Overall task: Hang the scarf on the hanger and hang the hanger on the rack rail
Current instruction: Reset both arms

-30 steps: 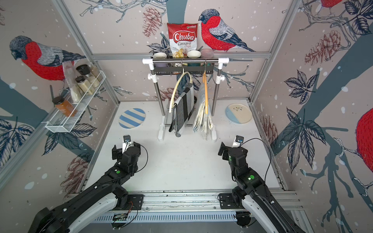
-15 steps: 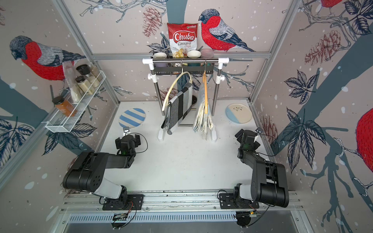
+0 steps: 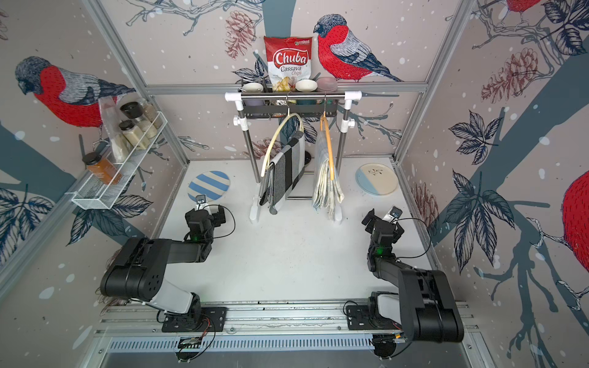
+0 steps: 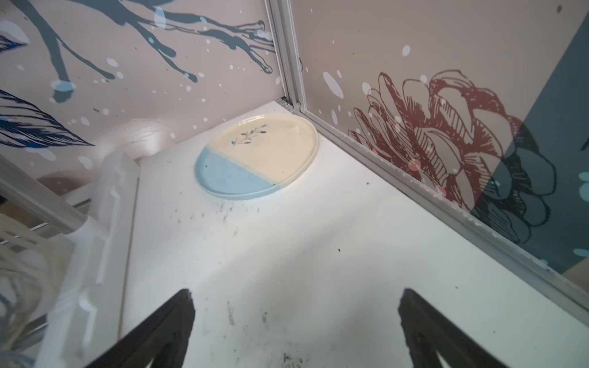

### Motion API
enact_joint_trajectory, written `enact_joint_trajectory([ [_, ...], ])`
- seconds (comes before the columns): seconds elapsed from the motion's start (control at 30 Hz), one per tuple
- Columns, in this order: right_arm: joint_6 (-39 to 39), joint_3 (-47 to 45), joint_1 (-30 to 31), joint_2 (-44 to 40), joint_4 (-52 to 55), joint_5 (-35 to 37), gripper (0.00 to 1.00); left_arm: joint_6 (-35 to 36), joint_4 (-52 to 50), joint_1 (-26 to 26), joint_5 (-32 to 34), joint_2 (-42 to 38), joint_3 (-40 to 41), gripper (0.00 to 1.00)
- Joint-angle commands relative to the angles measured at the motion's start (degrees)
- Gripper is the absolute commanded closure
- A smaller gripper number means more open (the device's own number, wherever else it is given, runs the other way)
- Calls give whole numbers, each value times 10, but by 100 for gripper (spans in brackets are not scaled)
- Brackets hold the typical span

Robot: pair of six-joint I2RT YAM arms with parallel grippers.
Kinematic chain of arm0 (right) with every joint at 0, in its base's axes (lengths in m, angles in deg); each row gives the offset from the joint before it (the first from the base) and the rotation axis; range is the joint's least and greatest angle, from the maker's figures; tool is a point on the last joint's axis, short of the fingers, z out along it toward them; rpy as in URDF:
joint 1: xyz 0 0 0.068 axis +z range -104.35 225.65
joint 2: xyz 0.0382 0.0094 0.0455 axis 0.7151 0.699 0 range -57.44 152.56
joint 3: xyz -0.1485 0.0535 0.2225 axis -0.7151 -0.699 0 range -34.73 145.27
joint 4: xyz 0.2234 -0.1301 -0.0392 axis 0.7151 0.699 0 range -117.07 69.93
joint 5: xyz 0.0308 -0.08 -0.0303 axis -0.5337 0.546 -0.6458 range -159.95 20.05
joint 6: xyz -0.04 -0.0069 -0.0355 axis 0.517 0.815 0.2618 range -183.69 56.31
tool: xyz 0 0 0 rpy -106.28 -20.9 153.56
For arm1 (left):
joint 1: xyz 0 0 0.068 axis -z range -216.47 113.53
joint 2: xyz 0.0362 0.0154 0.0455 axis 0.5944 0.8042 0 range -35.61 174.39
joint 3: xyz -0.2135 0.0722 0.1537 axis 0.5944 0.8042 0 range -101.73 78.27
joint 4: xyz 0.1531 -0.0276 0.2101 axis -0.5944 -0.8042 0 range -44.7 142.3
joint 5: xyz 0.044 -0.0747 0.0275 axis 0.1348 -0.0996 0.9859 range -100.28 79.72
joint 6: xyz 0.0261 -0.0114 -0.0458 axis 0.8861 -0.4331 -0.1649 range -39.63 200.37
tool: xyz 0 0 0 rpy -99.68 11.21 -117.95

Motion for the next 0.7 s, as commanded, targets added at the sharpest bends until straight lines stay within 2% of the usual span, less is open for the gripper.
enact_joint_trajectory([
  [0.0, 55, 21, 13, 78, -139, 6, 0, 3, 3, -2, -10, 2, -4, 1],
  [0.03, 65, 36, 22, 88, -113, 14, 0, 2, -1, -3, -11, 0, -4, 1],
  [0.1, 68, 94, 25, 76, 23, -14, 1, 2, 1, -3, -11, 1, -4, 1],
  [0.17, 71, 95, 11, 85, -3, -55, 1, 1, -1, -3, -14, 0, -5, 1],
  [0.23, 73, 99, -2, 83, 16, -101, 1, 1, -1, -4, -16, 0, -4, 1],
  [0.67, 95, 105, 18, 78, 28, -88, 1, 1, -2, -4, -16, 0, -4, 1],
])
